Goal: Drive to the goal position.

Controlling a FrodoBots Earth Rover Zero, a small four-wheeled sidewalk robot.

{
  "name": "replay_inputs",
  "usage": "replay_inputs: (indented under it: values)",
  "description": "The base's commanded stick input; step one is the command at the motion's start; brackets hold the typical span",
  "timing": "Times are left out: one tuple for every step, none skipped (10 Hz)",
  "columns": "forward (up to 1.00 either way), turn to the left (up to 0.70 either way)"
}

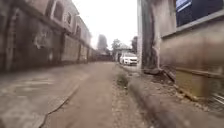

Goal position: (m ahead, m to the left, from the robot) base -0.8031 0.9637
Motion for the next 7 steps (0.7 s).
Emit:
replay_inputs:
  values:
    - [0.00,0.00]
    - [0.00,0.00]
    - [0.00,0.00]
    - [0.00,0.00]
    - [0.57,0.00]
    - [1.00,0.00]
    - [1.00,0.00]
